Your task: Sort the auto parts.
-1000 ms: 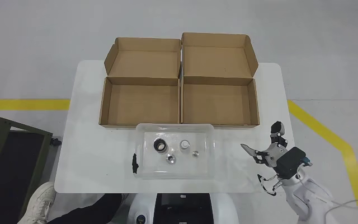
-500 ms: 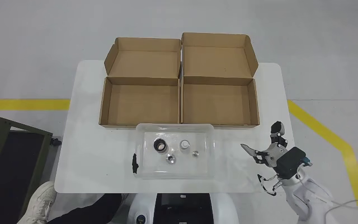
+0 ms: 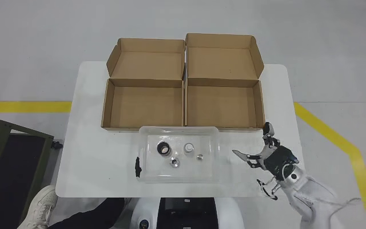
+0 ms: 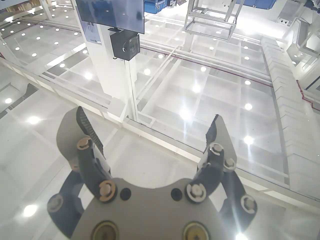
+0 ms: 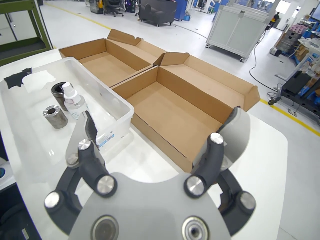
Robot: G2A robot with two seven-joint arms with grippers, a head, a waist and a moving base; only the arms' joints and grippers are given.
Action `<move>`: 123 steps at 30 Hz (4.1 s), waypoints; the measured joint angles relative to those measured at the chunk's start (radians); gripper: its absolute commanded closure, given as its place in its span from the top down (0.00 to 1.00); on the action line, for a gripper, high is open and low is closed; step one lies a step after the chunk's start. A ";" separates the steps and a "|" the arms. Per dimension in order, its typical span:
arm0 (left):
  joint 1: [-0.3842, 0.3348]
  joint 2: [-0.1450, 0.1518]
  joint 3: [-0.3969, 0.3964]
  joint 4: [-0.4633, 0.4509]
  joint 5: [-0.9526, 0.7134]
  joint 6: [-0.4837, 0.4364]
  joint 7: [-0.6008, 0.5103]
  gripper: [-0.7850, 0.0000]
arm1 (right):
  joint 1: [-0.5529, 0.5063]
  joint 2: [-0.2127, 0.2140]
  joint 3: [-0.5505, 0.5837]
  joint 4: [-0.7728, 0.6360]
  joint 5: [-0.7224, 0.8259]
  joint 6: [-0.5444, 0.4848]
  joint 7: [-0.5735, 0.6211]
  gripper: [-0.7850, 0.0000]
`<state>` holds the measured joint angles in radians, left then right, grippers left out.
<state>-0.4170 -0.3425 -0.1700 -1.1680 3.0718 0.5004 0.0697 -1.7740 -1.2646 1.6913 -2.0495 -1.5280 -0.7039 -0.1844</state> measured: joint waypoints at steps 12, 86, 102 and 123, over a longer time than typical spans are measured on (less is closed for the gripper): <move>0.000 0.000 0.000 0.000 0.000 0.000 0.000 1.00 | 0.089 0.010 -0.191 -0.092 -0.052 -0.091 0.258 1.00; 0.000 0.000 0.000 0.000 0.000 0.000 0.000 1.00 | 0.364 0.049 -0.513 -0.020 0.099 -0.093 0.484 0.00; 0.000 0.000 0.000 0.000 0.000 0.000 0.000 1.00 | 0.430 0.053 -0.487 -0.001 0.281 -0.124 0.205 0.00; 0.000 0.000 0.000 0.000 0.000 0.000 0.000 1.00 | 0.360 0.071 -0.271 -0.076 0.428 -0.078 -0.065 0.00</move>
<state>-0.4170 -0.3425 -0.1700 -1.1680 3.0718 0.5004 0.0697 -1.4142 -1.1935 1.4206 -2.1255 -1.0998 -0.7822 -0.2498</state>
